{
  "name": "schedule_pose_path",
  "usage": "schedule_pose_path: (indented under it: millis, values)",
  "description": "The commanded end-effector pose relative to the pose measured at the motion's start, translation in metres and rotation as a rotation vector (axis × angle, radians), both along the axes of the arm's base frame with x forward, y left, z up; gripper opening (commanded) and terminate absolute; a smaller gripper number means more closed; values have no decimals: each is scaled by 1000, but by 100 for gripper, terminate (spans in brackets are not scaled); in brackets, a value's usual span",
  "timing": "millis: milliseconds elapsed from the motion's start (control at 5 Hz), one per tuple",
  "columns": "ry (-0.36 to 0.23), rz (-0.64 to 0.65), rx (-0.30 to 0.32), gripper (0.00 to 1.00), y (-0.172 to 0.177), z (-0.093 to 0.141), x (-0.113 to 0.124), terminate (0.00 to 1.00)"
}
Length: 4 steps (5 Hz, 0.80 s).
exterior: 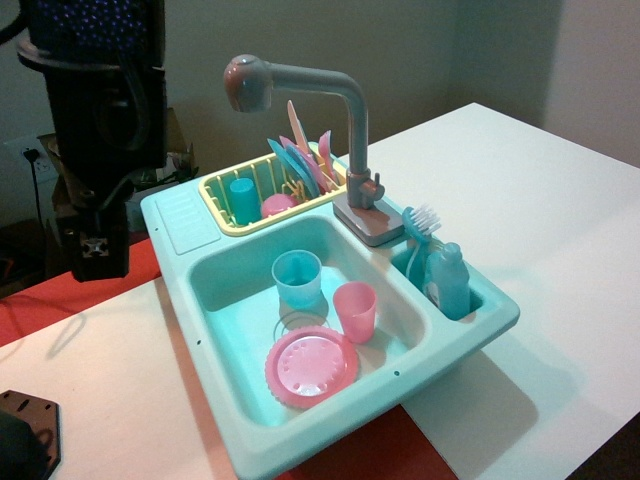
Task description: Move faucet front to left
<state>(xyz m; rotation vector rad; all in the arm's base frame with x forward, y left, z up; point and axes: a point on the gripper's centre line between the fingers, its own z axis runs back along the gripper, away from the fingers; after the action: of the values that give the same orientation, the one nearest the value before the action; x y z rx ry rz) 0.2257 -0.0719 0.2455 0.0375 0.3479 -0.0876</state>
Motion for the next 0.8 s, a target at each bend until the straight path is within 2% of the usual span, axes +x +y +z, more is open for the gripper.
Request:
schedule_pose_path:
  millis: [0, 200, 600]
  values:
    - [0, 0, 0, 100, 0, 0, 0, 0]
    - [5, 30, -31, 100, -4, -5, 29, 0]
    - [-11, 32, -48, 100, -4, 3, 61, 0]
